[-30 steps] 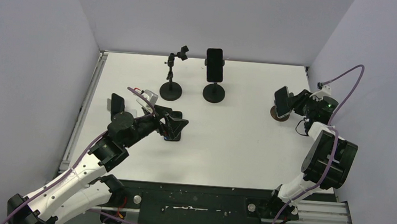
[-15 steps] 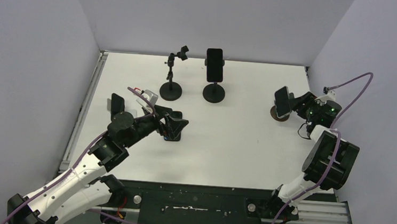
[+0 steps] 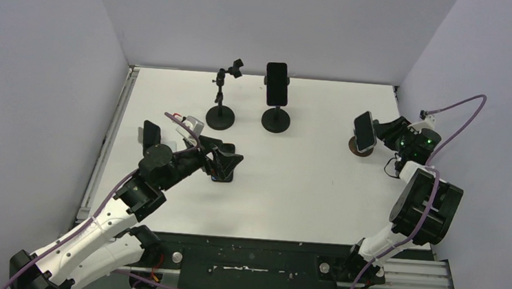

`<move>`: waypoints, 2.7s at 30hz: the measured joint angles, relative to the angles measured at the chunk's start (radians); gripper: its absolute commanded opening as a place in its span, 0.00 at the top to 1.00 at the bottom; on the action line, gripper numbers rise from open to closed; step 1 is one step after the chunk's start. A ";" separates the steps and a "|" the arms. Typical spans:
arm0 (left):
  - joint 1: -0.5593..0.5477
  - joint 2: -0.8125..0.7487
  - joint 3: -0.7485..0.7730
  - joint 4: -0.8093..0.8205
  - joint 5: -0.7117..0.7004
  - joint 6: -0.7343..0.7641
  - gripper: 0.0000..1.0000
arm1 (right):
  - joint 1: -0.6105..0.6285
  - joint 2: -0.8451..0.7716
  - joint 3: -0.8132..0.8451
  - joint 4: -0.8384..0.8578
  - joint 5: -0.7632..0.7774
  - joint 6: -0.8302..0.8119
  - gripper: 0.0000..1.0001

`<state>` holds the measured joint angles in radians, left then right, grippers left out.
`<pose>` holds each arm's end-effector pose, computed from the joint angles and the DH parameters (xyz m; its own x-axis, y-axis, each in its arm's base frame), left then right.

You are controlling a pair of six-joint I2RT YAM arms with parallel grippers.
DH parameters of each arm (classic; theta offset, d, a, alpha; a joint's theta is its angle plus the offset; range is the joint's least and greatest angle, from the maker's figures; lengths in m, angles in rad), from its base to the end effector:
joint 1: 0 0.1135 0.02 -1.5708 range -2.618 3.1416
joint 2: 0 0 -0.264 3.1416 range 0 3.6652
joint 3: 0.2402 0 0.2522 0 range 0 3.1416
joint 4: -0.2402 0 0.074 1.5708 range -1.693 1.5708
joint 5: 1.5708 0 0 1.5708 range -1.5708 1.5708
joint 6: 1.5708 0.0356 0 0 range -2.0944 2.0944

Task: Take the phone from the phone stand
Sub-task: Pick up the phone stand with the phone at the center of the board.

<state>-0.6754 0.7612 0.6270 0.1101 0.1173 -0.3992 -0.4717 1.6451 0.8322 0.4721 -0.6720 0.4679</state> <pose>0.1449 -0.1214 0.3197 -0.2942 -0.2589 -0.9200 0.6489 0.6526 -0.3912 0.3197 -0.1382 0.2061 -0.3411 0.5702 -0.7473 -0.0148 0.7917 0.6108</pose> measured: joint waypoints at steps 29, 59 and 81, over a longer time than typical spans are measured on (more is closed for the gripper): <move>0.000 0.000 0.000 0.000 0.000 0.000 0.03 | 0.002 0.000 0.000 -0.002 0.008 0.007 0.72; 0.000 0.000 -0.006 0.000 0.001 0.000 0.03 | 0.069 -0.107 -0.079 -0.014 0.072 0.043 1.00; 0.000 0.000 -0.006 -0.001 0.004 0.001 0.03 | 0.349 -0.356 -0.265 -0.040 0.153 0.064 1.00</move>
<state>-0.6754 0.7616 0.6212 0.1093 0.1215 -0.3985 -0.1230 1.2888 0.5674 0.4316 -0.5194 0.5320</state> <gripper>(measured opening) 0.970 0.034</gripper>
